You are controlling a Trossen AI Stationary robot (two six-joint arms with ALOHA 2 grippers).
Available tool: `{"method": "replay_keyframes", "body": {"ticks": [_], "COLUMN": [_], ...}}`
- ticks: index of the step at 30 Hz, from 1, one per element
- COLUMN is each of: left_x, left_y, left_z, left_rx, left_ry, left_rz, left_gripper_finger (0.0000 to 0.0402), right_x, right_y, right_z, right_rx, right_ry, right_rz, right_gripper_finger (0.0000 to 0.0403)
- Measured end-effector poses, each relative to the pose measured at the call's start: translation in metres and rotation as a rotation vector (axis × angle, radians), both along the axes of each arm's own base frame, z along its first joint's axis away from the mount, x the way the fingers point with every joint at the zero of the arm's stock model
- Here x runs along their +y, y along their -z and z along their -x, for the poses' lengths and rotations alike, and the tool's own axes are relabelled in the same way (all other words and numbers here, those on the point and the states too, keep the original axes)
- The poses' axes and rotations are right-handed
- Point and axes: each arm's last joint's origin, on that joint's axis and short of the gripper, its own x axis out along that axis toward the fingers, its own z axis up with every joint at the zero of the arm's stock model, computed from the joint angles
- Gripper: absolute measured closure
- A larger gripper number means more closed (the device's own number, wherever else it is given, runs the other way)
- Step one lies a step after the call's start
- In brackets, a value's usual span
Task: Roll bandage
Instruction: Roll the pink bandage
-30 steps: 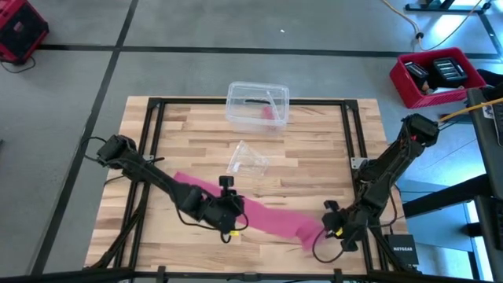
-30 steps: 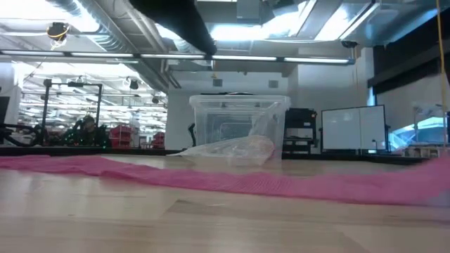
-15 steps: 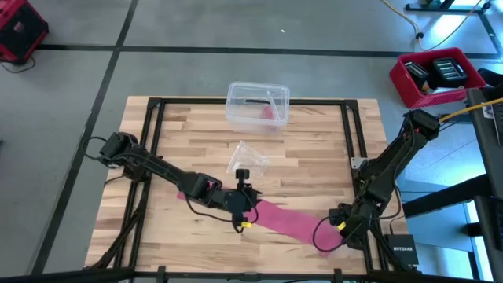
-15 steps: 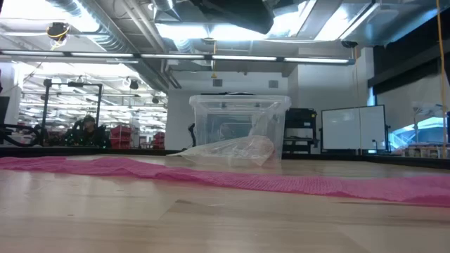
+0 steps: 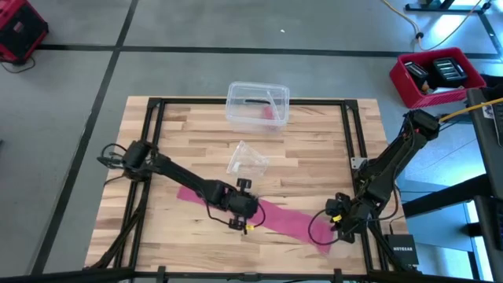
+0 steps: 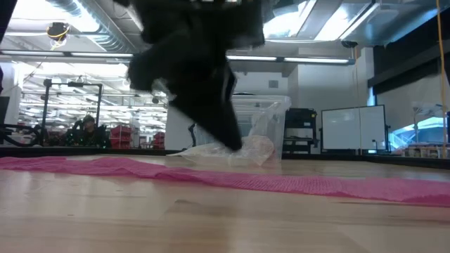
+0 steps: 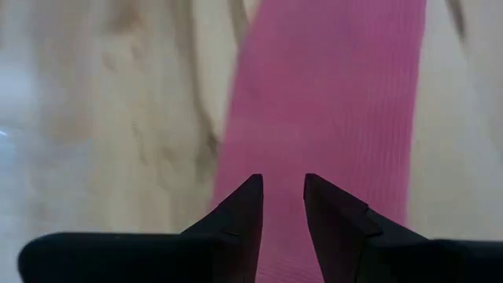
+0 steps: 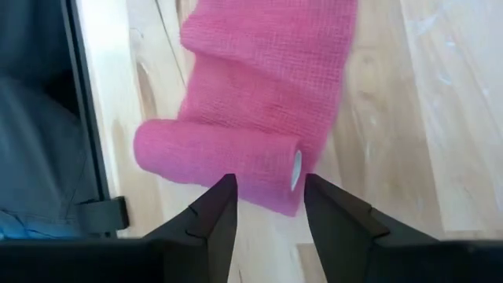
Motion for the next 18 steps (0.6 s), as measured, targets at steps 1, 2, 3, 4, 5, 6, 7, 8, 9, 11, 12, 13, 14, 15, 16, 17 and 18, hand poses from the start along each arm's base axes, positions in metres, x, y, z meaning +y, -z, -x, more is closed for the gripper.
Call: {"method": "replay_keyframes", "body": {"ticks": [1, 2, 3, 4, 5, 6, 7, 8, 9, 11, 12, 13, 14, 15, 16, 17, 18], "left_x": [0.0, 0.001, 0.002, 0.003, 0.004, 0.005, 0.006, 0.008, 0.009, 0.01, 0.01, 0.01, 0.01, 0.009, 0.008, 0.007, 0.006], "left_y": [0.007, 0.014, 0.016, 0.018, 0.02, 0.021, 0.022, 0.023, 0.024, 0.023, 0.023, 0.021, 0.022, 0.022, 0.022, 0.022, 0.022], "left_z": [0.001, 0.003, 0.003, 0.004, 0.006, 0.007, 0.009, 0.012, 0.015, 0.023, 0.025, 0.029, 0.034, 0.038, 0.042, 0.047, 0.051], "left_rx": [0.04, 0.075, 0.092, 0.119, 0.139, 0.157, 0.178, 0.205, 0.232, 0.284, 0.304, 0.328, 0.36, 0.387, 0.414, 0.445, 0.472], "left_ry": [-0.005, -0.013, -0.022, -0.039, -0.058, -0.078, -0.096, -0.117, -0.14, -0.175, -0.197, -0.22, -0.247, -0.274, -0.299, -0.323, -0.34], "left_rz": [-0.007, -0.014, -0.017, -0.019, -0.019, -0.021, -0.024, -0.03, -0.035, -0.047, -0.05, -0.057, -0.065, -0.072, -0.082, -0.097, -0.111], "left_gripper_finger": [0.0314, 0.0314, 0.0314, 0.0314, 0.0314, 0.0314, 0.0314, 0.0314, 0.0314, 0.0314, 0.0314, 0.0314, 0.0314, 0.0314, 0.0314, 0.0314, 0.0314], "right_x": [0.0, 0.0, 0.0, 0.001, 0.001, 0.002, 0.003, 0.006, 0.009, 0.014, 0.017, 0.019, 0.02, 0.021, 0.022, 0.023, 0.023], "right_y": [0.0, 0.0, 0.0, -0.001, -0.002, -0.003, -0.007, -0.013, -0.019, -0.034, -0.04, -0.046, -0.051, -0.054, -0.056, -0.057, -0.057], "right_z": [0.0, 0.0, 0.0, 0.0, -0.001, -0.001, -0.002, -0.003, -0.005, -0.008, -0.009, -0.011, -0.012, -0.013, -0.013, -0.014, -0.014], "right_rx": [0.003, 0.005, 0.003, 0.0, -0.002, 0.002, 0.006, 0.01, 0.008, -0.005, -0.016, -0.027, -0.034, -0.038, -0.043, -0.047, -0.053], "right_ry": [0.008, 0.012, 0.013, 0.013, 0.013, 0.011, 0.008, 0.001, -0.002, -0.003, -0.004, -0.002, 0.002, 0.005, 0.006, 0.007, 0.012], "right_rz": [-0.004, -0.006, -0.009, -0.014, -0.018, -0.018, -0.027, -0.049, -0.073, -0.112, -0.129, -0.145, -0.161, -0.171, -0.179, -0.184, -0.178], "right_gripper_finger": [0.0251, 0.0251, 0.0251, 0.0251, 0.0251, 0.0251, 0.0251, 0.0251, 0.0251, 0.0251, 0.0251, 0.0251, 0.0251, 0.0251, 0.0251, 0.0251, 0.0251]}}
